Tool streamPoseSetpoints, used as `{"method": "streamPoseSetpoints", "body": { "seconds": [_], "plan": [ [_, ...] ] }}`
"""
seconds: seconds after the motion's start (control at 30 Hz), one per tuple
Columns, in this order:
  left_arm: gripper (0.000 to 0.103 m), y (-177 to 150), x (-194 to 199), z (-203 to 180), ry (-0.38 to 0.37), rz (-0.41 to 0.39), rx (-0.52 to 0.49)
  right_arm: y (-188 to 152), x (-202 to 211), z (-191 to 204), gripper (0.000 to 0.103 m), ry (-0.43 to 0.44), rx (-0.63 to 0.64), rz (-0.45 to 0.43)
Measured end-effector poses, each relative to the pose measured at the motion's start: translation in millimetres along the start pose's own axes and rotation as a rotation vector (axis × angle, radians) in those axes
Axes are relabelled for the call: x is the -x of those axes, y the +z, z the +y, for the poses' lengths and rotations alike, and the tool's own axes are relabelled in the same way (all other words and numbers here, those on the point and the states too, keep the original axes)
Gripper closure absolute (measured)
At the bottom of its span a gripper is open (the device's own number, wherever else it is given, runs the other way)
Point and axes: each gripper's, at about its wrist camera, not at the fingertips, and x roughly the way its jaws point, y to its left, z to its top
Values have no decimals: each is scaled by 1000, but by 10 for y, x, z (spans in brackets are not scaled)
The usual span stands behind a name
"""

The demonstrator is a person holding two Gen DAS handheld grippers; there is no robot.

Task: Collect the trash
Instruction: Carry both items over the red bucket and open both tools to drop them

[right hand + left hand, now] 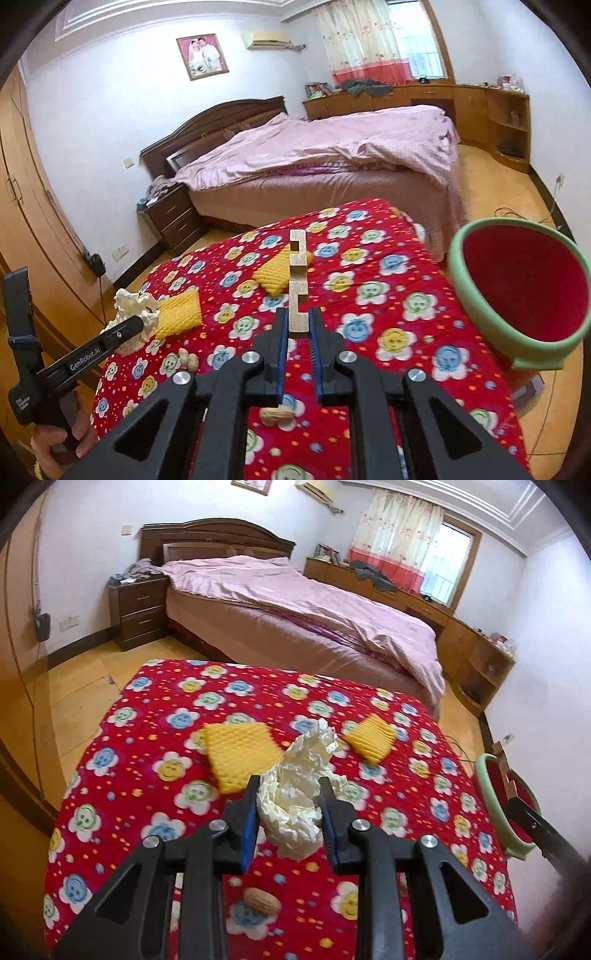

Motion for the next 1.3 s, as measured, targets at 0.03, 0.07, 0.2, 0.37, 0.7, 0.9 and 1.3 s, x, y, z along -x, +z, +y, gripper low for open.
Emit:
{"method": "streamPoseSetpoints", "body": {
  "seconds": [0.03,0.07,0.2,0.37,0.7,0.9,1.3],
  "plan": [
    [73,-10,7,-52,-9,3,-7,-8,35,-33,90,-7,-3,-5],
    [73,-14,13,-91,-15,3,-13,-17,78,-80,90,-20,-10,-12],
    [73,-38,37,-273,-40,7,-44,-48,196,-250,90,-49,-41,-26],
    [73,-71,26,-514,-78,29,-76,-83,329,-472,90,-87,-78,-44],
    [73,-173,-119,-1094,-155,90,-161,-133,492,-927,90,-175,-140,-82],
    [73,-205,-279,-1468,-202,127,-232,-158,539,-1253,90,-226,-185,-95],
    [73,-253,-680,-2225,-274,166,-319,-77,463,-2036,90,-290,-269,-95]
  ]
}}
